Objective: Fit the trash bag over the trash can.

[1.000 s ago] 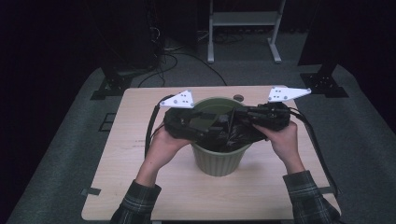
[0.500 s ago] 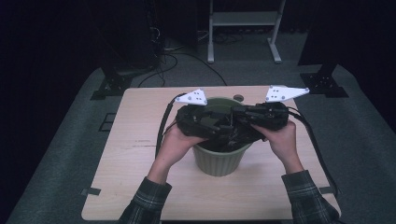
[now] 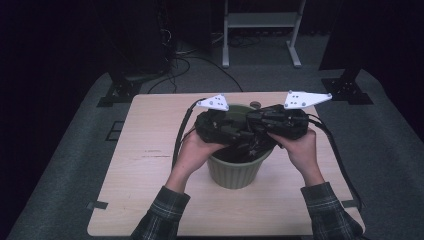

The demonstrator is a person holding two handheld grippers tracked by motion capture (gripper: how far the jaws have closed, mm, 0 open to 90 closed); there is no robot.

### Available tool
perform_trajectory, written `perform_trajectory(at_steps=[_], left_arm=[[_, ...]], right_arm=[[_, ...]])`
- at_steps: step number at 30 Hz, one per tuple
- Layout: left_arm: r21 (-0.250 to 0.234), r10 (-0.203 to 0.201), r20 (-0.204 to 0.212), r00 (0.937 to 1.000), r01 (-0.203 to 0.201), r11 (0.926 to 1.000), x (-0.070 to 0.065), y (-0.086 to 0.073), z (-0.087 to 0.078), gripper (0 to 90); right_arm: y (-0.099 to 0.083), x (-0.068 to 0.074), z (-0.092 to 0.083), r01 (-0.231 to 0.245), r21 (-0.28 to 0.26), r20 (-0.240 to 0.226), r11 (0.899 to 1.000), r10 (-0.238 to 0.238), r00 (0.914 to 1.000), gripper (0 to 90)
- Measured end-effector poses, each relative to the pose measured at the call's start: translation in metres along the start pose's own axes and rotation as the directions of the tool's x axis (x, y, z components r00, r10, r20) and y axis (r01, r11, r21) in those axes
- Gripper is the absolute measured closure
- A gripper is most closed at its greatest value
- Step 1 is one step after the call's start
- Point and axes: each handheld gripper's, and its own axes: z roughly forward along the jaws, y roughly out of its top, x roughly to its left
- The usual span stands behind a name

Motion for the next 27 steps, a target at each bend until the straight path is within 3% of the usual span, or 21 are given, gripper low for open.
perform_trajectory(at_steps=[8,14,18,27], left_arm=[[-0.002,0.031,0.003,0.9995,-0.031,0.9995,-0.001,-0.001,-0.005,89.2],[-0.018,0.018,-0.047,0.9987,-0.018,0.9997,0.005,-0.005,-0.020,89.6],[-0.034,-0.008,-0.101,0.9948,0.004,0.9994,0.012,-0.009,-0.029,89.6],[-0.056,-0.044,-0.143,0.9888,0.036,0.9978,0.024,-0.018,-0.044,89.6]], right_arm=[[0.001,0.001,0.001,0.001,0.000,-0.009,1.000,-0.001,1.0000,90.0],[-0.002,-0.003,-0.007,-0.018,-0.017,0.018,1.000,0.018,0.9997,76.8],[-0.007,-0.003,-0.015,-0.022,-0.022,0.031,1.000,0.023,0.9992,76.1],[-0.027,-0.006,-0.042,-0.041,-0.027,0.071,0.999,0.043,0.9965,74.4]])
